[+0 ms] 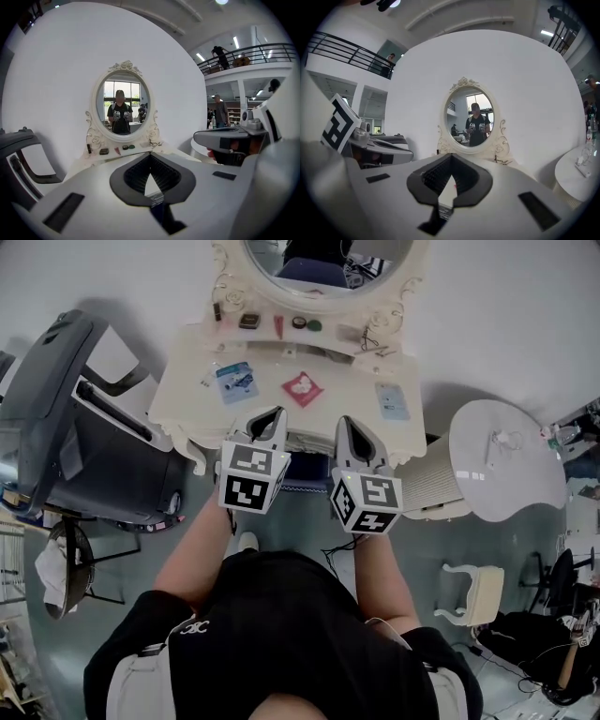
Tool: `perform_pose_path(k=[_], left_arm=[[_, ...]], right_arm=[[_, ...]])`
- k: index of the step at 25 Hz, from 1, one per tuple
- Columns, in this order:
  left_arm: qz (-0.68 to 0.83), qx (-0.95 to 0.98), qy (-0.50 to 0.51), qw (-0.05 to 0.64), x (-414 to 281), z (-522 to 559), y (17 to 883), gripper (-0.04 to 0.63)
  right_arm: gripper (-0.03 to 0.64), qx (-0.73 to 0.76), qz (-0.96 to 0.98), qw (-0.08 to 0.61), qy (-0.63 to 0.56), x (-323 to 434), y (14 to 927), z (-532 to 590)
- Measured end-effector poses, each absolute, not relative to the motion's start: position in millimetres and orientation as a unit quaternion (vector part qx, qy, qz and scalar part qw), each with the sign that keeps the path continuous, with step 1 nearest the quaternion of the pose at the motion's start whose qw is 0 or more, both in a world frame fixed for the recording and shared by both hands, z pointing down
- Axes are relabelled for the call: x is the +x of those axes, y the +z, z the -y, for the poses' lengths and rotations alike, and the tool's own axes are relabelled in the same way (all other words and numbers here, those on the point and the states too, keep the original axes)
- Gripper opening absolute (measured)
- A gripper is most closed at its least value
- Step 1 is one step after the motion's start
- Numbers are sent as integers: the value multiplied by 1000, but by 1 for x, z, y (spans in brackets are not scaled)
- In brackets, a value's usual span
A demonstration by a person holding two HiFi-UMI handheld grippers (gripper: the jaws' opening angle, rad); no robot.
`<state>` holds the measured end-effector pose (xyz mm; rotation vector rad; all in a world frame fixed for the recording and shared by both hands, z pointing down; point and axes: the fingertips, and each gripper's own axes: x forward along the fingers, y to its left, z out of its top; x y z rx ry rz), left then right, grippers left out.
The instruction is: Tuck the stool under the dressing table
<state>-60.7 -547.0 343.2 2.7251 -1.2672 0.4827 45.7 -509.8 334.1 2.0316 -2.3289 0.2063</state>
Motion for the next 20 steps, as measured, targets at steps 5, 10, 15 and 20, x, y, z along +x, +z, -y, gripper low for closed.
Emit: perform_pose_path(k=[5,10,15,20], left_arm=[[413,896,154,59,-62,550,347,5],[406,900,147,57,-66,551,343,5],[403,900,154,59,-70,555,348,5],[398,902,157,53,-73,558,347,5]], right_arm=[[8,651,755,23,75,40,338,513],[8,653,753,20,85,38,340,517],[8,655,751,21,80,34,337,520],[8,658,748,21,84,32,340,524]])
